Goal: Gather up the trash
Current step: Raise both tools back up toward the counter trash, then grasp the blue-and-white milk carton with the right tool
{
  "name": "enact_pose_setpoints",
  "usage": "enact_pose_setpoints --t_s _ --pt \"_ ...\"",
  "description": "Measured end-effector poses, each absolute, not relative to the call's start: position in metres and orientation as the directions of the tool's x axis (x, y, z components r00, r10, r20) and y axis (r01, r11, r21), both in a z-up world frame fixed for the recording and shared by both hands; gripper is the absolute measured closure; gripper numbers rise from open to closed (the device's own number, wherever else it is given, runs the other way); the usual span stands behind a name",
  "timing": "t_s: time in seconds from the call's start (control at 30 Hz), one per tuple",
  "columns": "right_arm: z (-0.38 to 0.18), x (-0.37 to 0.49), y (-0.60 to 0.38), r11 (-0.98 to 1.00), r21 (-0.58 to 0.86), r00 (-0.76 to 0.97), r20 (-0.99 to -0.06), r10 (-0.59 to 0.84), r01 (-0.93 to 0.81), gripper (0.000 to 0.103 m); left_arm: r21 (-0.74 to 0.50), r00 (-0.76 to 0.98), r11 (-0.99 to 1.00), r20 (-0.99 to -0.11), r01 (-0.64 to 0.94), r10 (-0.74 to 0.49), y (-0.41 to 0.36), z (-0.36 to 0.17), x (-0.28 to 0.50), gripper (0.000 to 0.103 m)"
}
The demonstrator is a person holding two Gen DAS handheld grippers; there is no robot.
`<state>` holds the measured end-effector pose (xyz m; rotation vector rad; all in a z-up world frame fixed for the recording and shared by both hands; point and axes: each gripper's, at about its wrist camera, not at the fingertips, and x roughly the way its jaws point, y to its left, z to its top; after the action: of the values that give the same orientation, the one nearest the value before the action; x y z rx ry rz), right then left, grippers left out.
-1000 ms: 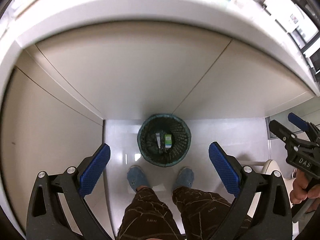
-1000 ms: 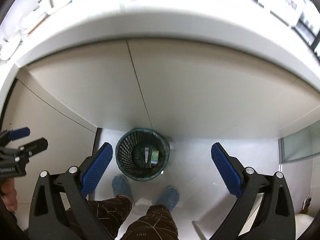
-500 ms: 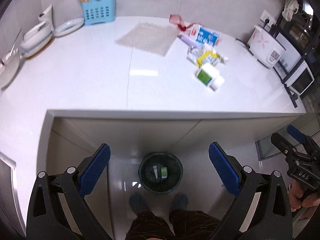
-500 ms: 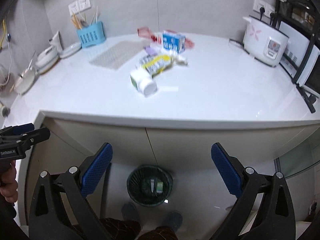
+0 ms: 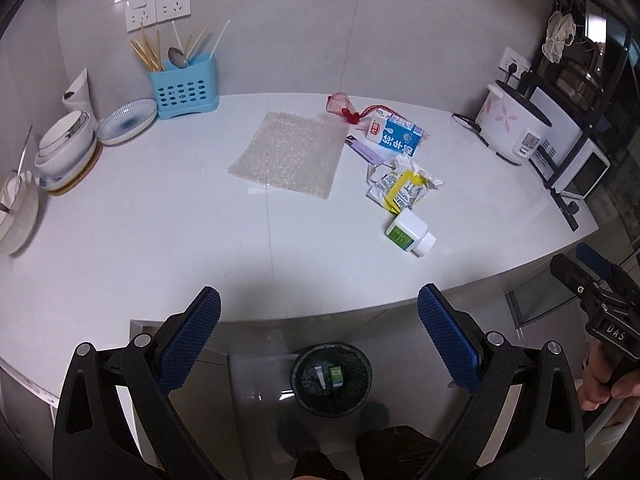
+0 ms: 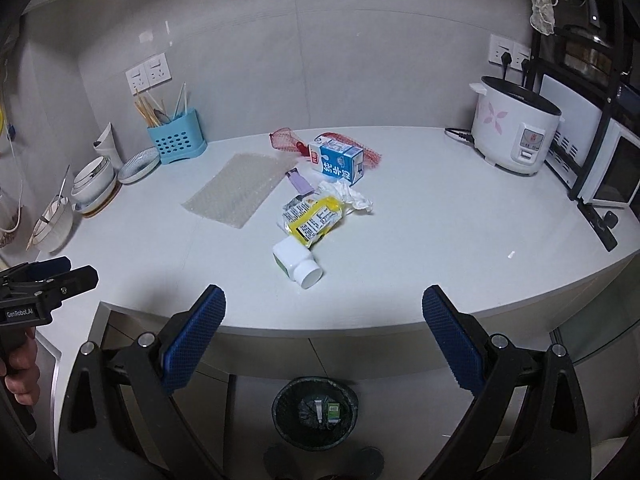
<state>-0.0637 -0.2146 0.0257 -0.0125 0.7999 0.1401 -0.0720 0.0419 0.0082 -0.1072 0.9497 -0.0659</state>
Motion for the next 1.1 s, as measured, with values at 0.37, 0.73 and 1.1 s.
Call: enact_pose_setpoints --t_s 0.37,0.73,1.1 --pt "0.029 0.019 -0.235 0.987 0.056 0.684 -0.715 0.147 -0.154 0.008 -0.100 0.568 0.995 -0.820 -0.024 -0.068 0.026 0.011 -0.019 0.006" --pt "0.015 0.155 -0.258 0.937 0.006 0.596 -0.770 0.228 -0.350 0.015 -0.101 0.538 0.974 -0.843 -0.204 0.025 -0.002 -0.007 0.034 0.006" --pt "-0.025 0.272 -0.226 0.814 -0.012 0.410 -0.868 0.279 -0.581 0.028 -0.119 0.469 0.923 -0.880 -0.366 0.073 -0.041 -0.035 0.056 0.006"
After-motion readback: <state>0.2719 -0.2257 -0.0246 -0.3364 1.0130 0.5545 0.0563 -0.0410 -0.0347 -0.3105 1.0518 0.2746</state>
